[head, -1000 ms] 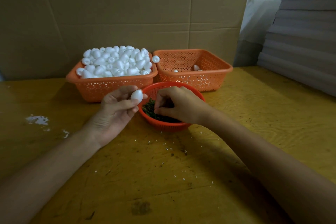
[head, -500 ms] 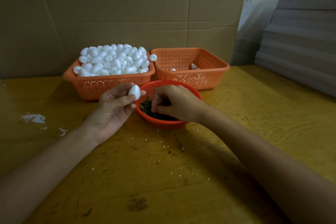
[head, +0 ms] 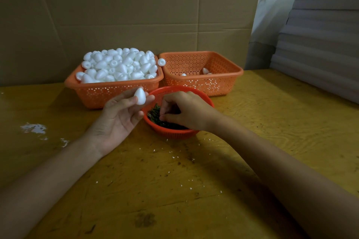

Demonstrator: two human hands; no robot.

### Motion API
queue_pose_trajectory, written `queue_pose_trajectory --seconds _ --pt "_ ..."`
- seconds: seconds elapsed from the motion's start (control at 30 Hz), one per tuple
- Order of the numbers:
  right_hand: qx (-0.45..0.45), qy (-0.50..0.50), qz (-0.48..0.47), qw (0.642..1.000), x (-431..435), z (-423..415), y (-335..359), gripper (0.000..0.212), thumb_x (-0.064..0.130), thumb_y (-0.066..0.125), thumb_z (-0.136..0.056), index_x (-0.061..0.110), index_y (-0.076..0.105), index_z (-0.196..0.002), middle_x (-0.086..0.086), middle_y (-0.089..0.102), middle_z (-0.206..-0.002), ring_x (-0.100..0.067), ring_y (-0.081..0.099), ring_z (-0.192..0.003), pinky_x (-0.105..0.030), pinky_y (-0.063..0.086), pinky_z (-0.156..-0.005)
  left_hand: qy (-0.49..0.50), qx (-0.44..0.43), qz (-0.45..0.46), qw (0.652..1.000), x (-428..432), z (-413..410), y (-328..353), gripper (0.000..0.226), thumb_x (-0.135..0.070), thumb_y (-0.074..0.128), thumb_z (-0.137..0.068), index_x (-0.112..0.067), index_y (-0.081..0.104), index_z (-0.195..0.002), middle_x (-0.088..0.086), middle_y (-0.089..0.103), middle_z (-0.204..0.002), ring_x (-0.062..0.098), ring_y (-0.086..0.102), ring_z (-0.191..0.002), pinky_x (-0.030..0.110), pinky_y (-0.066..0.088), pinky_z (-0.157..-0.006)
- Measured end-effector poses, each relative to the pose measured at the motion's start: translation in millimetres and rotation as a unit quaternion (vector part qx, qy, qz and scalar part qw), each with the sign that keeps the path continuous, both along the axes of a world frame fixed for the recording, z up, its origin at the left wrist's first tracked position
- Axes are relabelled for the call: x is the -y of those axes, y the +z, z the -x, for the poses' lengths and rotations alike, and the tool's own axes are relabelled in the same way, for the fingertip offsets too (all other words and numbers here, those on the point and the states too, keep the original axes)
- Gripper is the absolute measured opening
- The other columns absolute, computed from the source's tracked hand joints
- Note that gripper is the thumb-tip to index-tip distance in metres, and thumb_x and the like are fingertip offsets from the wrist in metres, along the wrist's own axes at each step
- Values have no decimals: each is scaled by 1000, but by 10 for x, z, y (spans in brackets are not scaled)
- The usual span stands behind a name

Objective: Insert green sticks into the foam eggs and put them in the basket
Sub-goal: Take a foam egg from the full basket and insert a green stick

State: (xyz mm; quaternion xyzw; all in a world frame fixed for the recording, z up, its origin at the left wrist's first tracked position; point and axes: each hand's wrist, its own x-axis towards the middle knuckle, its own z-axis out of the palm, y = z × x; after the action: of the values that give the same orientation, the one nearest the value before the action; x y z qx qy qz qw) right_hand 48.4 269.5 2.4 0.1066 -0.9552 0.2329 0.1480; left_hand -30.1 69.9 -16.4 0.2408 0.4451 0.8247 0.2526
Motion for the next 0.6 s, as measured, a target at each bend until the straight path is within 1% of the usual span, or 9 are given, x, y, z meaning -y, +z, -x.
queue_pose_trajectory --seconds 0.07,0.13,0.2,0.37,0.6 --pt "-1 -2 -1 1000 -2 1 -4 9 18 80 -89 15 73 -94 7 76 -97 -10 69 -95 -40 53 -87 -14 18 -5 1000 32 63 -44 25 -12 60 -92 -21 82 -100 1 79 -110 14 74 -112 15 57 -64" --pt "-1 -4 -1 1000 -3 4 -3 9 18 80 -89 14 74 -94 6 76 -97 -11 69 -94 -41 53 -87 -5 35 0 999 58 50 2 25 -17 60 -96 -20 83 -104 3 77 -119 16 72 -118 16 58 -66" --pt "1 -5 0 1000 -1 3 0 8 17 80 -89 14 74 -94 6 76 -96 -11 69 -94 -41 53 -87 -14 45 -5 999 55 78 -29 25 -20 61 -96 -19 83 -108 4 76 -124 17 70 -122 17 59 -66" --pt "-1 -4 -3 1000 5 -3 2 8 18 80 -90 15 74 -94 7 76 -97 -9 69 -93 -40 54 -86 -24 69 -13 997 60 82 -14 26 -19 60 -93 -19 84 -103 5 76 -122 19 71 -121 19 59 -66" --pt "0 -6 -7 1000 12 -7 7 8 18 80 -90 16 74 -95 8 75 -98 -9 68 -94 -40 54 -87 -33 69 -20 997 67 92 -31 25 -18 60 -91 -20 83 -99 5 76 -116 19 73 -116 21 59 -65"
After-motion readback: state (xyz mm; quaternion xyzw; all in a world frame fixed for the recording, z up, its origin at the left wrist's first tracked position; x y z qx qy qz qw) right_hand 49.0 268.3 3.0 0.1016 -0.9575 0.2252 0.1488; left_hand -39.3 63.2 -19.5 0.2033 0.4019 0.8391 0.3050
